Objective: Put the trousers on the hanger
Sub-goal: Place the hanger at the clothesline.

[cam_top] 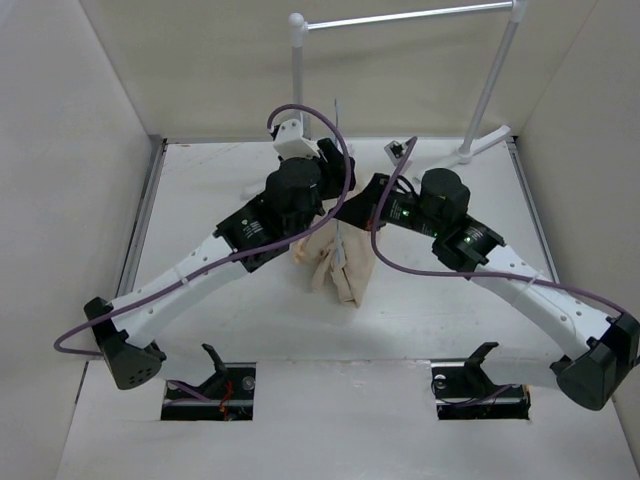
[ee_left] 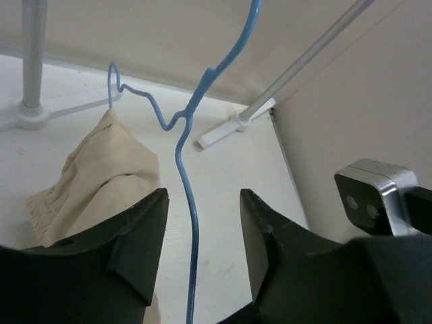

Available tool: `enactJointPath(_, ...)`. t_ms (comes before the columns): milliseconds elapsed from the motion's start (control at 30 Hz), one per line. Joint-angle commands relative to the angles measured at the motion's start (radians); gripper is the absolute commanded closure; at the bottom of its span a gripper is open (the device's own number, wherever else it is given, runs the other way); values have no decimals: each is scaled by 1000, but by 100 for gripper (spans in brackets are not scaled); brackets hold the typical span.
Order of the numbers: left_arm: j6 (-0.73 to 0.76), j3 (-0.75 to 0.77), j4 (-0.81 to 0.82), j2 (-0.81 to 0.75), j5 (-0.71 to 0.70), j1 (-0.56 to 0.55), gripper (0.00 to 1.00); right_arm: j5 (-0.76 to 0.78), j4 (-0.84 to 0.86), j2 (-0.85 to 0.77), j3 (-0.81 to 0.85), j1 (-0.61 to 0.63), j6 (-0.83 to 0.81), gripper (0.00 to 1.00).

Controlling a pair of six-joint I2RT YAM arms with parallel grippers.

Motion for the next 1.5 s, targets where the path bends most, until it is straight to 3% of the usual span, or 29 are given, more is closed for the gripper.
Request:
enactJointPath(0,11,35,107,-93,-37,8,50,-16,114,-50,62,-47,-5,100)
enactJointPath(233,11,20,107,-173,-38,63,36,-34,100,-8,151,-150,-24,100)
enactJointPath(400,-47,-96,37,-249,-54,134,35,-80,25,76,344,-303,-70,100)
enactJointPath(567,-253,-241,-146,-305,15,199,36,-123,-50,257,570,-469,-87,100)
enactJointPath(833,-371,-520,-208,-420,132,324,37,-149,-174,514,880,-607,-97,100)
enactJointPath(1200,-402,-614,-214,-431,225,440,37,-128,-176,578,807,-650,-87,99)
enactJointPath(1300,-419,-627,-229,-405,264,471,37,-115,-184,587,794,-658,-86,90)
enactJointPath(1467,-433,-624,-286,-346,331,554,37,-86,-218,588,794,-681,-84,47)
